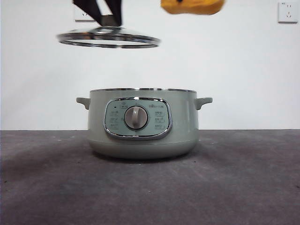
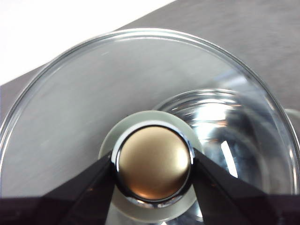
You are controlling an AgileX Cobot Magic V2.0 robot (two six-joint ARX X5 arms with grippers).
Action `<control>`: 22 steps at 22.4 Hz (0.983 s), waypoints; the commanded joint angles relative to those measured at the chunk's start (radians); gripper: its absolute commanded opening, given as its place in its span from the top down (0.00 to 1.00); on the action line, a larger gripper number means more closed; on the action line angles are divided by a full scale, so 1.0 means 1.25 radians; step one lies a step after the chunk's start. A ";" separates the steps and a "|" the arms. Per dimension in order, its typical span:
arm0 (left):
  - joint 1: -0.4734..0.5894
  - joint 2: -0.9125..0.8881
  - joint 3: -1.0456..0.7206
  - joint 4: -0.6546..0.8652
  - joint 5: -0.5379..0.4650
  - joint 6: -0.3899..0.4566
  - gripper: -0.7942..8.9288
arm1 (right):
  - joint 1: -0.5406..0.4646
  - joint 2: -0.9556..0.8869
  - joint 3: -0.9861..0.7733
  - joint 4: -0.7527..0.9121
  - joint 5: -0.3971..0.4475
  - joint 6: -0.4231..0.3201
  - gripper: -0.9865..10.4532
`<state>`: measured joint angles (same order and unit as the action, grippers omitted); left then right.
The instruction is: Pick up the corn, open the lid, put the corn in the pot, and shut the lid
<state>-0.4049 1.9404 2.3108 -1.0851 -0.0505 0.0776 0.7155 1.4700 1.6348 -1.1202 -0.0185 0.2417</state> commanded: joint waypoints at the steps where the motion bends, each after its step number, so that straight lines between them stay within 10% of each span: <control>1: 0.048 -0.042 0.007 0.019 -0.004 0.009 0.93 | -0.039 0.116 0.112 -0.033 -0.030 -0.029 0.92; 13: 0.252 -0.066 0.007 -0.042 0.005 0.038 0.93 | -0.128 0.666 0.599 -0.090 -0.118 -0.082 0.92; 22: 0.289 -0.066 0.007 -0.055 0.046 0.044 0.93 | -0.127 0.795 0.638 -0.061 -0.109 -0.098 0.92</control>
<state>-0.0475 1.8790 2.3108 -1.1835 0.0051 0.1207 0.5549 2.4508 2.4290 -1.2022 -0.1562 0.1303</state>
